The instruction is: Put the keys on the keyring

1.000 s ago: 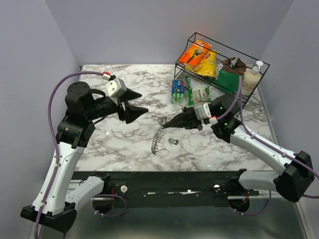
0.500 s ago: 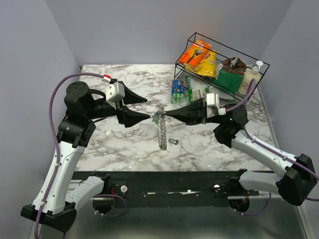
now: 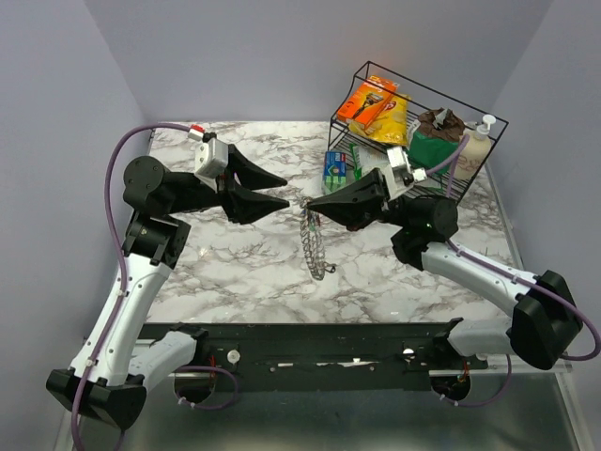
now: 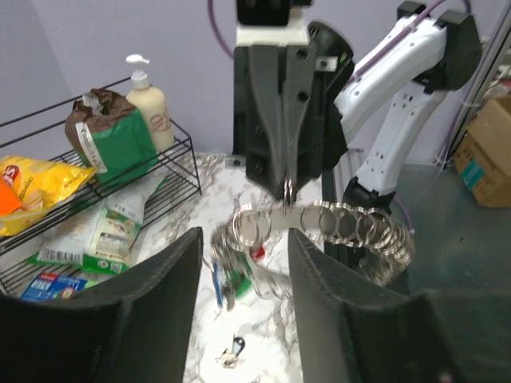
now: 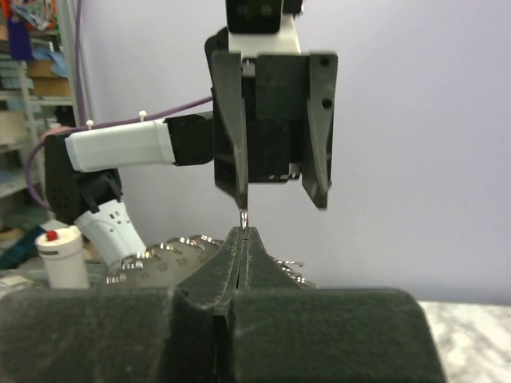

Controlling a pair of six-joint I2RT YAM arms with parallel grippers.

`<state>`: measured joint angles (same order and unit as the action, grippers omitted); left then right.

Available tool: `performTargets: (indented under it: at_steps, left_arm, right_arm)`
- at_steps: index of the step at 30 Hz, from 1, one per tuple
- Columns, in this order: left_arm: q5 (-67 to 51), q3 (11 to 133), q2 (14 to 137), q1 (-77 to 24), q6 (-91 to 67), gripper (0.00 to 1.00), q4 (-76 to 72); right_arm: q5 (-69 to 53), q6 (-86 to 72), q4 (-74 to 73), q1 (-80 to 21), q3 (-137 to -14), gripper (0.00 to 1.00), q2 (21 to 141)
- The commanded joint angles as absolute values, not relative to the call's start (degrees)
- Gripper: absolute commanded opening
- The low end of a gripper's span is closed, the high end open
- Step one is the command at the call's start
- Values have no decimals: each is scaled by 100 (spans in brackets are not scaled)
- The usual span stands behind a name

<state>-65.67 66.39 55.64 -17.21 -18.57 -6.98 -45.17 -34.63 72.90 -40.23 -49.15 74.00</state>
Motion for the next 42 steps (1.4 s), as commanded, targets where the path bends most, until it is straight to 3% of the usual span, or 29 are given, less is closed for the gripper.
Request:
performTargets:
  at_steps: [1,11,31,37,42]
  left_arm:
    - [-6855,6574,5756,-1740,-3084,52,-2380]
    - [-6979,6618,5889,-1811,-3182,44,-2399]
    - [-6592,6847,6135,-2144,-2136,44,-1046]
    - [-6504,6917,6214,-2267,-2083,40,-976]
    - [-6407,6969,6284,-2320,-2022,27,-888]
  right_arm:
    - [-4245,-4210,9000,-4043,-5150,1,7585]
    - [-3621,-4034,9105,-4043,-4878,1,7506]
    - [-3849,-4008,9211,-4043,-4966,1,7655]
    - [-3902,-3999,9220,-4043,-4966,1,7673]
    - [-3964,-4025,9272,-4043,-4939,1,7682]
